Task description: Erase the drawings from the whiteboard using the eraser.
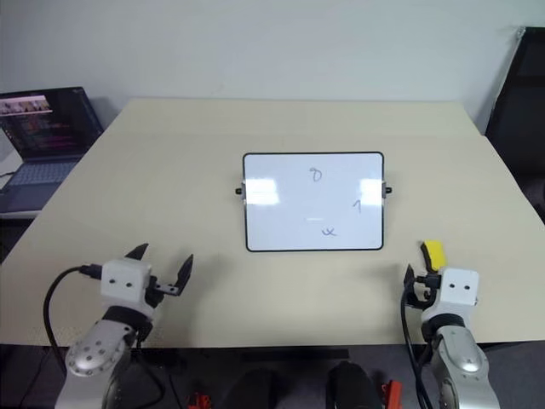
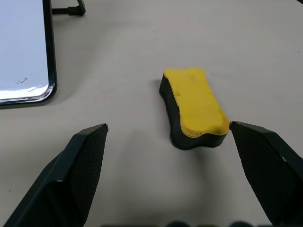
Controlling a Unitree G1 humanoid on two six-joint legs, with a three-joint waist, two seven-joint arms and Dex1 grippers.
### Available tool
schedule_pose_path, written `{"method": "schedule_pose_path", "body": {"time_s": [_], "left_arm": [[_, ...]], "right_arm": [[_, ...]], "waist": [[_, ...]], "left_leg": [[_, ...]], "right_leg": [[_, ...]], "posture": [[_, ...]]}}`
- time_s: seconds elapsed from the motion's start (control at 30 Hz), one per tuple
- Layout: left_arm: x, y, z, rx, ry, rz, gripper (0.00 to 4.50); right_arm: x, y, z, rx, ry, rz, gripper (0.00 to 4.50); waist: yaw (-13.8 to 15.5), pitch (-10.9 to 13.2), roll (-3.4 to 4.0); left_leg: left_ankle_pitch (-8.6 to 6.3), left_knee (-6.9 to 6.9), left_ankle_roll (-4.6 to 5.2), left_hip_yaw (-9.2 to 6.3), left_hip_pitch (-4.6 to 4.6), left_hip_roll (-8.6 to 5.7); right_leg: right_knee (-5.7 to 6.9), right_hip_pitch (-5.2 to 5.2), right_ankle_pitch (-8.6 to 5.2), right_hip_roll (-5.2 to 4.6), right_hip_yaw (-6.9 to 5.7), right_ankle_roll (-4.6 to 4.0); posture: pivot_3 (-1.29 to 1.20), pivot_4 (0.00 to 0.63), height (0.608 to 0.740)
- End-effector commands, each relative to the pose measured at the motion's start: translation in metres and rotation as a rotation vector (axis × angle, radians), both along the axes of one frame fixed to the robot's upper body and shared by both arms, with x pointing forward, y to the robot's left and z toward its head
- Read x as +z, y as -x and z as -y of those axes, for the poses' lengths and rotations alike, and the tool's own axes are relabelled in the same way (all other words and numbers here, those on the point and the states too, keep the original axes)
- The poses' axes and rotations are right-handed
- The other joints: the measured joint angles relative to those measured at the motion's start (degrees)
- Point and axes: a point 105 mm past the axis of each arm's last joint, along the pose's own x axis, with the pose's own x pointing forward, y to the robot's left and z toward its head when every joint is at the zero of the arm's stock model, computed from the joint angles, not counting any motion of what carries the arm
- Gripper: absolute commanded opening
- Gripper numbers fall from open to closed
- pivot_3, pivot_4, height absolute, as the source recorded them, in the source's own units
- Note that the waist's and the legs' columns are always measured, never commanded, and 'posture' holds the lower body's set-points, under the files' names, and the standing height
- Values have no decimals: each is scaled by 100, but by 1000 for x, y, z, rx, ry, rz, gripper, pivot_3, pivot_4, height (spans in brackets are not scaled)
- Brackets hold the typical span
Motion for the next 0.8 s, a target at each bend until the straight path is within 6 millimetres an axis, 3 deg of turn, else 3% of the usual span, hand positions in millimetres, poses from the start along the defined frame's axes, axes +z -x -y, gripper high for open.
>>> {"method": "schedule_pose_path", "body": {"time_s": [0.03, 0.17, 0.5, 0.8], "left_arm": [[20, 2, 8, -28, -6, 69, 4500], [12, 3, 12, -37, 7, 51, 4500], [16, -19, 25, -75, 24, 98, 4500], [22, -28, 38, -111, 32, 131, 4500]], "right_arm": [[13, 1, 0, -3, 11, 39, 4482], [12, 2, 6, -19, 22, 35, 4482], [18, -7, 31, -41, 67, 55, 4482], [18, -23, 32, -42, 36, 73, 4482]], "waist": [[9, -1, -1], [2, -1, -1], [3, -3, -3], [-1, -3, -4]], "left_leg": [[0, 1, 0, -1, 0, 1], [0, 1, 0, 3, 2, 2], [0, 1, 0, 7, 2, -4], [0, -1, 0, 7, 2, -5]], "right_leg": [[0, 0, -1, 0, 0, -2], [0, 1, -2, 0, 0, -3], [1, 2, 4, 11, -5, 7], [4, 1, 21, 12, -4, 32]], "posture": [[0, 150, 740], [0, 150, 740], [0, 150, 740], [0, 150, 740]]}}
